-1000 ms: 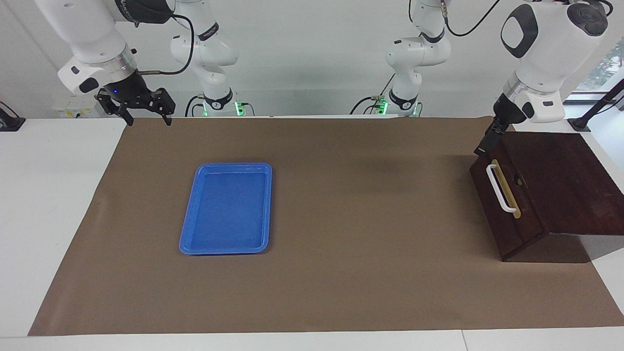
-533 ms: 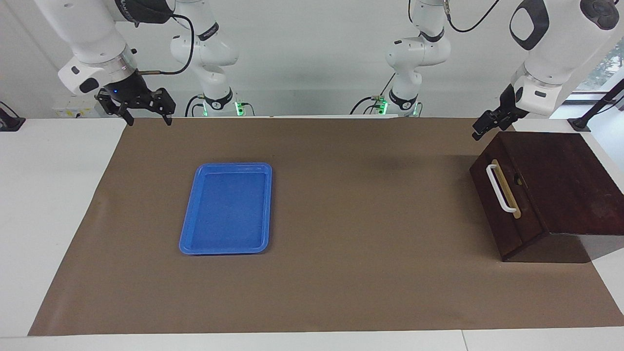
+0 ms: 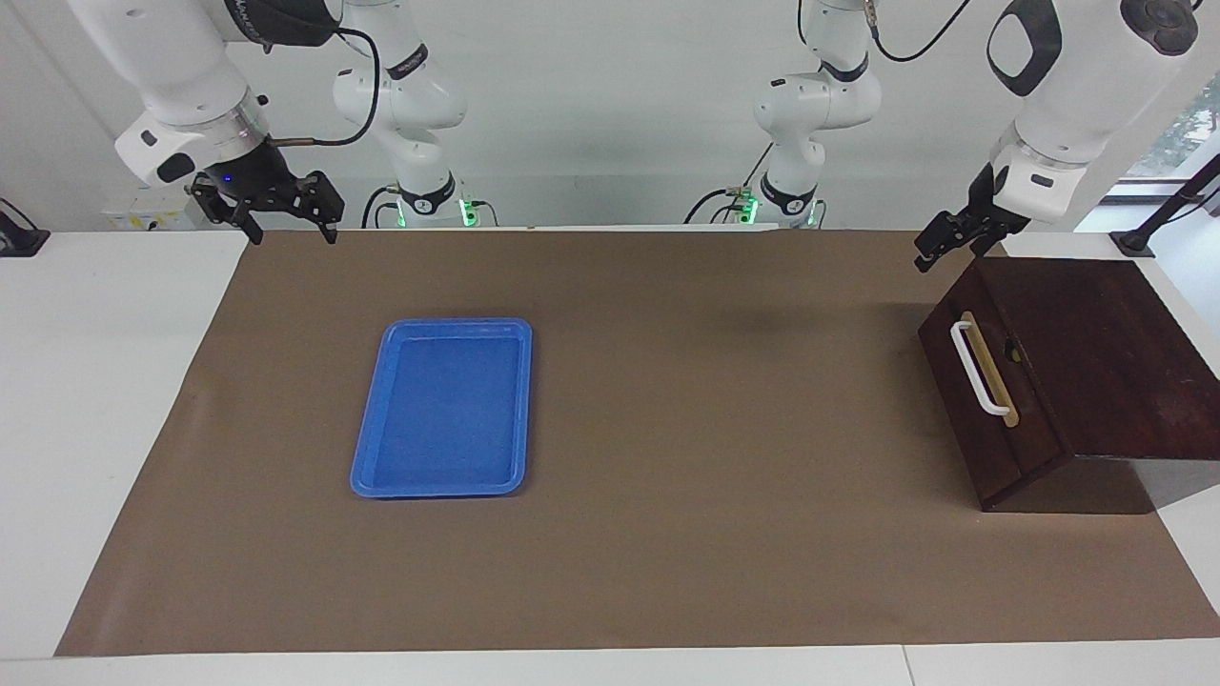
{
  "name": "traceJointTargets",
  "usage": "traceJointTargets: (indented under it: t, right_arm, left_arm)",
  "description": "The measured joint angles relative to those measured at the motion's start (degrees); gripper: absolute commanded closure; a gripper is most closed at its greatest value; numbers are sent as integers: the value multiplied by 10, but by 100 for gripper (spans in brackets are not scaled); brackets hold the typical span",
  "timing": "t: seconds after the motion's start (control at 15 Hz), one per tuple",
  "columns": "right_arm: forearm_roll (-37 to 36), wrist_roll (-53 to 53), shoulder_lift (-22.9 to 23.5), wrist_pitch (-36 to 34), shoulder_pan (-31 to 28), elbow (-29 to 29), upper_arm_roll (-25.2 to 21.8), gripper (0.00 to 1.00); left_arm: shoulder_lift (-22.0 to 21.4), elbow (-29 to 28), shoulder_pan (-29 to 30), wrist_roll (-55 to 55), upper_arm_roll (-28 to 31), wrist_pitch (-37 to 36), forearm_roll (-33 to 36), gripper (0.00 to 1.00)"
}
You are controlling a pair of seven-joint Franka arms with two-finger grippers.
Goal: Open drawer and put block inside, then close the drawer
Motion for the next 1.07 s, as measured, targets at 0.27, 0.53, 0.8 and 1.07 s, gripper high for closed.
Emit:
traceJointTargets:
  t: [0.27, 0.53, 0.8, 1.07]
  right_arm:
    - [0, 0, 0, 0, 0, 0, 0, 0]
    - [0, 0, 0, 0, 0, 0, 0, 0]
    - [0, 0, 0, 0, 0, 0, 0, 0]
    - [0, 0, 0, 0, 0, 0, 0, 0]
  left_arm:
    - [9, 14, -6, 51, 0, 0, 0, 0]
    - [13, 15, -11, 63, -2, 0, 0, 0]
    - [14, 15, -13, 102, -2, -5, 0, 0]
    - [14, 15, -13, 120, -1, -8, 0, 0]
